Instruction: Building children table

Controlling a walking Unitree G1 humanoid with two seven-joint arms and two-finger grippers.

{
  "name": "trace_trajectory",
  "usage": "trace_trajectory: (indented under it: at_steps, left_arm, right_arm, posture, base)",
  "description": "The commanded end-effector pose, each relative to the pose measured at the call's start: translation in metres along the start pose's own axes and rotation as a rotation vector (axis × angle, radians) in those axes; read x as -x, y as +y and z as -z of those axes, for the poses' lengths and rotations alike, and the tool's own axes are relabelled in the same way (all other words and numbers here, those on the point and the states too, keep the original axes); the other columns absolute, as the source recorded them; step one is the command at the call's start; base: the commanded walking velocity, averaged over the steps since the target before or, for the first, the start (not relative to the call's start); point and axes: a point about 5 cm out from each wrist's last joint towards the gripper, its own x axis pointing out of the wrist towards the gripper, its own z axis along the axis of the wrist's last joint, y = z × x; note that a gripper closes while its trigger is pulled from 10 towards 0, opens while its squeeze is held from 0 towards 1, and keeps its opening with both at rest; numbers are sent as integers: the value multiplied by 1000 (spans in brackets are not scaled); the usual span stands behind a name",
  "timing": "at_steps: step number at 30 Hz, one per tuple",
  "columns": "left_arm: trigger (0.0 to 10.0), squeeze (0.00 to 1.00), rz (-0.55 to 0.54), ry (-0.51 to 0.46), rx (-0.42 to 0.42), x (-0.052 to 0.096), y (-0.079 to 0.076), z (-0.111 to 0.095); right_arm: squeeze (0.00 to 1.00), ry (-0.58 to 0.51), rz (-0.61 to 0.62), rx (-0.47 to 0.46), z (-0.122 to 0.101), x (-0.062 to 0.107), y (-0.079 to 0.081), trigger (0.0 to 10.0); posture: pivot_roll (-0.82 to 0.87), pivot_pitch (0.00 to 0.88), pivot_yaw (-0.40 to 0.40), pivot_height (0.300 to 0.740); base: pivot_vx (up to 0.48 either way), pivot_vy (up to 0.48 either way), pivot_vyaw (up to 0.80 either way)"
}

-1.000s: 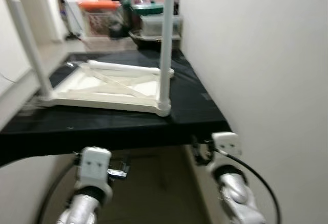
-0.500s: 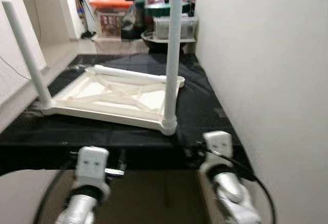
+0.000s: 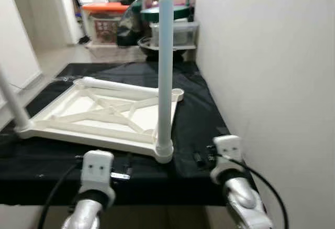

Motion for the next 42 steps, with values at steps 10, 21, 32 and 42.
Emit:
trace_trajectory:
  at_steps: [10,21,32,42]
  left_arm:
    - [10000,0,22,15,8,-1,-5,2]
    - [10000,0,29,19,20,1,-7,2]
    - [10000,0,300,101,121,22,-39,12]
    - [10000,0,374,125,154,35,-47,12]
  right_arm:
    - [0,31,64,13,5,1,-13,10000]
    - [0,51,158,1,5,-6,-35,10000]
    - [0,62,-321,-107,-14,-32,-72,10000]
    - [0,68,-716,-65,-45,-38,-84,10000]
  posture:
    - [99,9,-42,740]
    - [99,7,-41,740]
    - [111,31,-42,740]
    - [119,60,-41,740]
  base:
    - [0,0,400]
    - [0,0,0]
    - [0,0,0]
    - [0,0,0]
